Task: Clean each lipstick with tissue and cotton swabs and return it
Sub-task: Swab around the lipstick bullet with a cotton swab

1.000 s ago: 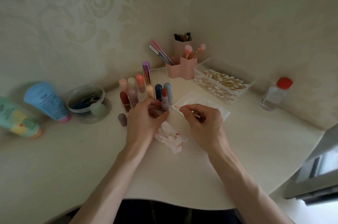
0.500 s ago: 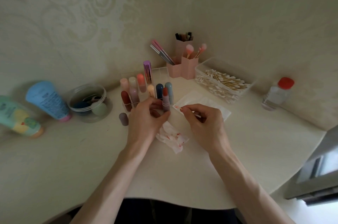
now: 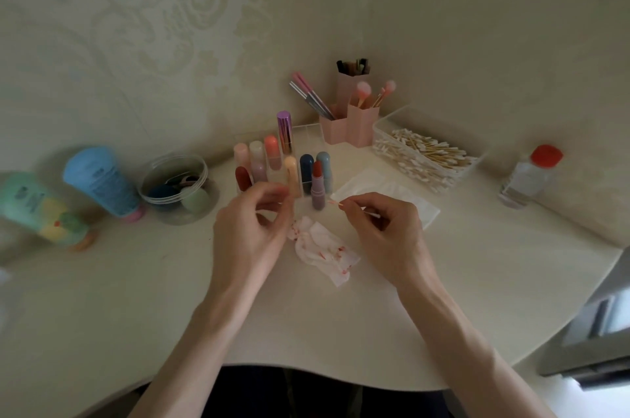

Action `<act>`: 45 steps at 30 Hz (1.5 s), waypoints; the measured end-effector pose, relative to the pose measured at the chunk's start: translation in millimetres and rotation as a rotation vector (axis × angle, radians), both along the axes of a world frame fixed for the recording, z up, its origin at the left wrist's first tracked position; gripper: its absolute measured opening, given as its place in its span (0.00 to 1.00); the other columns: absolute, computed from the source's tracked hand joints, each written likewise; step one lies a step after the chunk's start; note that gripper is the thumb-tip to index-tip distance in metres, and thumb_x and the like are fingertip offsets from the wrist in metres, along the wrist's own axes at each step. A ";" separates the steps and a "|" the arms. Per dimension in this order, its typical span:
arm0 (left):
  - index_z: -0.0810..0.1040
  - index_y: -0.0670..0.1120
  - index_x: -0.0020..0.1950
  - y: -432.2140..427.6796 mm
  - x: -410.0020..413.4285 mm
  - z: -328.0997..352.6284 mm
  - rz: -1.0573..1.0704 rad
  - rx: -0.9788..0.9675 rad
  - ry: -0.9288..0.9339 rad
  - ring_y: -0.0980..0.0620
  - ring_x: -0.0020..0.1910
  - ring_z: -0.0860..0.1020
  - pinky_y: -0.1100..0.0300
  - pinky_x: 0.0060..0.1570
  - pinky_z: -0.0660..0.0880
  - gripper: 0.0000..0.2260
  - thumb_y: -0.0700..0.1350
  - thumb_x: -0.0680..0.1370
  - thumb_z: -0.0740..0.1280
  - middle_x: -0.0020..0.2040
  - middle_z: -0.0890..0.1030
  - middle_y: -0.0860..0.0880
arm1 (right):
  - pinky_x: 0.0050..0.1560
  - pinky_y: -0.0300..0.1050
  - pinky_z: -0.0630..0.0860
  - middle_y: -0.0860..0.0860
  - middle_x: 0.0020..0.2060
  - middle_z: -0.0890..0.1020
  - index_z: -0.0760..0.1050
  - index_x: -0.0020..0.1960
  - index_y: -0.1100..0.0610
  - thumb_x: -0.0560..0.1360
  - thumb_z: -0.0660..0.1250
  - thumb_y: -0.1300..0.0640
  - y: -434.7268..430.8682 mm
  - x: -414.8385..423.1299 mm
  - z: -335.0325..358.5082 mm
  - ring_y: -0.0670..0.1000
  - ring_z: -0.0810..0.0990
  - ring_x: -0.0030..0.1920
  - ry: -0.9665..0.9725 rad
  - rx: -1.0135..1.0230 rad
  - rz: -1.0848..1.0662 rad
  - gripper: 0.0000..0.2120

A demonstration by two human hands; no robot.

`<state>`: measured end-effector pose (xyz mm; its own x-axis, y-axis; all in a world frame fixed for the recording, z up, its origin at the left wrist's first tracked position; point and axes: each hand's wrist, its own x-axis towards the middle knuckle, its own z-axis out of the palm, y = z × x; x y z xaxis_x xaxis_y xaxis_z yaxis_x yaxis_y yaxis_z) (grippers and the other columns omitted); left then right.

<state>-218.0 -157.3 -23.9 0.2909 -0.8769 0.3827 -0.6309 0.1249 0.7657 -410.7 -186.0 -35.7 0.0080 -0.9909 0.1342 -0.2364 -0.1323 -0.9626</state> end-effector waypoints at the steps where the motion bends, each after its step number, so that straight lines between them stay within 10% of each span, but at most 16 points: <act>1: 0.84 0.49 0.55 7.5 3.9 2.9 0.033 -0.065 -0.073 0.60 0.42 0.82 0.63 0.44 0.79 0.06 0.47 0.79 0.72 0.46 0.85 0.59 | 0.39 0.34 0.73 0.42 0.39 0.86 0.87 0.49 0.50 0.81 0.71 0.56 0.3 0.9 -0.2 0.44 0.81 0.38 0.010 -0.010 0.023 0.06; 6: 0.83 0.45 0.56 26.4 38.2 -0.7 0.159 -0.205 -0.443 0.55 0.46 0.75 0.64 0.49 0.69 0.07 0.41 0.79 0.73 0.50 0.80 0.51 | 0.40 0.32 0.71 0.36 0.43 0.84 0.84 0.51 0.45 0.84 0.67 0.56 1.9 5.6 -2.4 0.44 0.80 0.42 0.097 -0.072 0.105 0.10; 21: 0.79 0.53 0.51 24.2 64.6 -11.0 0.039 0.056 -0.282 0.63 0.39 0.80 0.75 0.40 0.69 0.10 0.47 0.75 0.78 0.44 0.82 0.59 | 0.44 0.30 0.72 0.35 0.40 0.86 0.86 0.51 0.43 0.79 0.73 0.60 8.4 9.9 -3.0 0.40 0.84 0.47 0.185 -0.131 0.152 0.11; 27: 0.82 0.47 0.64 34.6 45.8 -3.5 -0.107 0.059 0.639 0.49 0.47 0.86 0.66 0.43 0.79 0.17 0.41 0.75 0.74 0.50 0.88 0.46 | 0.41 0.30 0.73 0.40 0.38 0.85 0.84 0.49 0.49 0.80 0.71 0.60 9.7 11.3 0.2 0.43 0.84 0.43 0.127 -0.129 0.180 0.07; 30: 0.84 0.45 0.61 35.9 39.7 -0.9 -0.178 0.137 0.804 0.47 0.52 0.87 0.65 0.44 0.79 0.15 0.41 0.75 0.73 0.53 0.88 0.45 | 0.40 0.30 0.72 0.40 0.38 0.84 0.83 0.49 0.52 0.81 0.71 0.61 12.5 13.3 3.1 0.44 0.83 0.41 0.130 -0.186 0.211 0.05; 45: 0.84 0.41 0.58 35.5 29.9 -4.6 -0.291 0.209 0.746 0.46 0.45 0.86 0.62 0.41 0.80 0.12 0.41 0.75 0.71 0.50 0.88 0.43 | 0.40 0.32 0.72 0.39 0.42 0.82 0.84 0.52 0.52 0.80 0.74 0.57 18.1 19.7 -1.1 0.41 0.80 0.39 0.357 -0.480 0.183 0.02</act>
